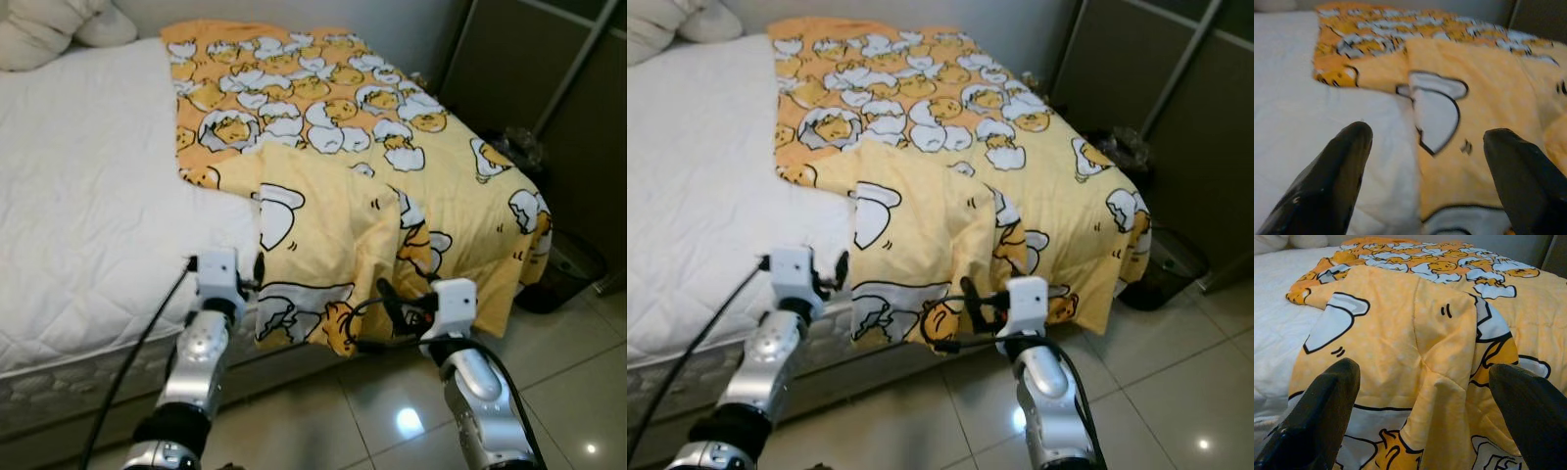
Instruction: Clean up the room
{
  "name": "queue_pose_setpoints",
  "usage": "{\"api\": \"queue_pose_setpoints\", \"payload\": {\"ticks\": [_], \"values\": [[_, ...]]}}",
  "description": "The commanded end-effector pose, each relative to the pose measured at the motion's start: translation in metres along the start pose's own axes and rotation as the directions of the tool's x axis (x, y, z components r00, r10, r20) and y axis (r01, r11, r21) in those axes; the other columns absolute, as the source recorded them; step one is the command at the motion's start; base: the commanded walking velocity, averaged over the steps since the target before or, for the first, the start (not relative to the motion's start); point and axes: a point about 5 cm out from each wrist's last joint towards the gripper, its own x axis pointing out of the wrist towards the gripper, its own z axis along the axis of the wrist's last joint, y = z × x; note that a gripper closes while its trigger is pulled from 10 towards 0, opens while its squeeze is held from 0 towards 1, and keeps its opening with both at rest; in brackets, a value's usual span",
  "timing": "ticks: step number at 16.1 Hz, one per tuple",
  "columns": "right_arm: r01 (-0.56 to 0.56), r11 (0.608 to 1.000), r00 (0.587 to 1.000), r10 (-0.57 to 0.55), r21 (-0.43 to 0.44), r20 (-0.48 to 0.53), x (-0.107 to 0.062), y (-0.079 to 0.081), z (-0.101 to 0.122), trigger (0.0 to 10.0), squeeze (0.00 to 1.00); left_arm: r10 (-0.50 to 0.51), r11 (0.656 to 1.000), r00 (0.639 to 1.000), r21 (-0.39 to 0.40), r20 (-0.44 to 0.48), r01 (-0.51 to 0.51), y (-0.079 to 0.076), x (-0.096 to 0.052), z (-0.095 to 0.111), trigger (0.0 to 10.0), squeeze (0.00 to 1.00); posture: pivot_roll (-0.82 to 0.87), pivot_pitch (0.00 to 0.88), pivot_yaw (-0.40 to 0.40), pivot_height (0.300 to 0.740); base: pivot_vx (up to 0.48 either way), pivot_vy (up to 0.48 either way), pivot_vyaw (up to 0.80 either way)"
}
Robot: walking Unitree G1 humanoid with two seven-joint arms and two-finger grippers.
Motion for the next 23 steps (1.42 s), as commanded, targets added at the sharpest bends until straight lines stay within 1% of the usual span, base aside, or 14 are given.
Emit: {"api": "queue_pose_setpoints", "payload": {"ticks": [1,4,5,6,8,11,13,15,16,18,19,20,22,23], "values": [[0.007,0.999,1.000,-0.008,0.035,0.017,-0.003,-0.004,0.003,10.0,1.00,-0.010,1.000,0.999,-0.002,0.035,0.010,-0.002,0.000,0.006,10.0,1.00,0.04,0.000,-0.047,0.740,0.000,0.000,0.00],[0.028,0.998,0.999,-0.027,0.047,-0.017,-0.005,-0.007,-0.003,10.0,1.00,-0.044,0.999,0.999,0.007,0.023,0.044,-0.003,0.001,0.005,10.0,1.00,0.04,0.000,-0.044,0.740,0.000,0.000,0.00],[0.052,0.997,0.998,-0.051,0.064,-0.026,-0.004,-0.009,-0.004,10.0,1.00,-0.048,0.999,0.999,-0.015,0.007,0.048,-0.003,0.004,0.004,10.0,0.00,0.04,0.000,-0.040,0.740,0.000,0.000,0.00],[0.063,0.996,0.998,-0.061,0.060,-0.032,-0.004,-0.010,-0.003,10.0,0.00,-0.048,0.999,0.999,-0.002,0.001,0.048,-0.004,0.006,0.004,10.0,0.00,0.04,0.000,-0.036,0.740,0.424,0.000,0.00],[0.022,0.999,0.999,-0.021,0.036,-0.027,-0.004,-0.003,-0.002,10.0,0.00,-0.050,0.999,0.999,-0.011,-0.004,0.050,-0.004,0.010,0.005,10.0,0.00,0.02,0.000,-0.030,0.740,0.428,0.000,0.00],[0.034,0.999,0.999,-0.033,0.036,-0.026,-0.005,-0.004,-0.001,10.0,0.00,-0.046,0.997,0.999,-0.056,-0.028,0.045,-0.002,0.012,0.002,10.0,0.00,0.01,0.000,-0.022,0.740,0.424,0.000,0.00],[0.035,0.999,0.999,-0.034,0.033,-0.028,-0.005,-0.005,-0.001,10.0,0.00,-0.049,0.997,0.998,-0.066,-0.036,0.047,-0.002,0.012,0.000,10.0,0.00,0.00,0.000,-0.024,0.740,0.414,0.000,0.00],[0.023,1.000,0.998,-0.022,0.015,-0.058,-0.006,-0.004,-0.002,10.0,0.00,-0.013,0.996,0.999,-0.086,-0.050,0.009,0.002,0.012,-0.003,10.0,0.00,0.00,0.000,-0.027,0.740,0.414,0.000,-0.37],[0.024,1.000,0.998,-0.023,0.015,-0.066,-0.008,-0.004,-0.004,10.0,0.00,0.034,0.989,0.996,-0.143,-0.082,-0.046,0.010,0.012,-0.008,10.0,0.00,0.00,0.000,-0.028,0.740,0.416,0.000,-0.73],[0.020,1.000,0.997,-0.019,0.013,-0.072,-0.012,-0.005,-0.007,10.0,0.00,0.051,0.989,0.994,-0.135,-0.100,-0.064,0.017,0.011,-0.012,10.0,0.00,0.00,0.000,-0.034,0.740,0.306,0.000,-0.71],[0.004,1.000,0.998,-0.006,-0.024,-0.069,-0.015,-0.005,-0.007,10.0,0.00,0.044,0.992,0.994,-0.109,-0.104,-0.055,0.017,0.011,-0.013,10.0,0.00,0.00,0.000,-0.040,0.740,0.000,0.480,0.00],[0.001,0.999,0.997,-0.004,-0.032,-0.077,-0.016,-0.005,-0.007,10.0,0.00,0.033,0.993,0.991,-0.108,-0.128,-0.047,0.014,0.011,-0.016,10.0,0.00,-0.01,0.000,-0.045,0.740,0.000,0.000,0.00],[-0.004,1.000,0.997,0.002,-0.030,-0.082,-0.016,-0.005,-0.007,10.0,0.00,0.008,0.988,0.981,-0.149,-0.196,-0.038,0.010,0.011,-0.025,10.0,0.00,-0.01,0.000,-0.055,0.740,0.000,0.000,0.00],[-0.003,1.000,0.996,0.001,-0.023,-0.084,-0.018,-0.005,-0.006,10.0,0.00,0.016,0.997,0.980,-0.075,-0.197,-0.032,0.009,0.011,-0.026,10.0,0.00,-0.01,0.000,-0.063,0.740,0.000,0.000,0.00]]}}
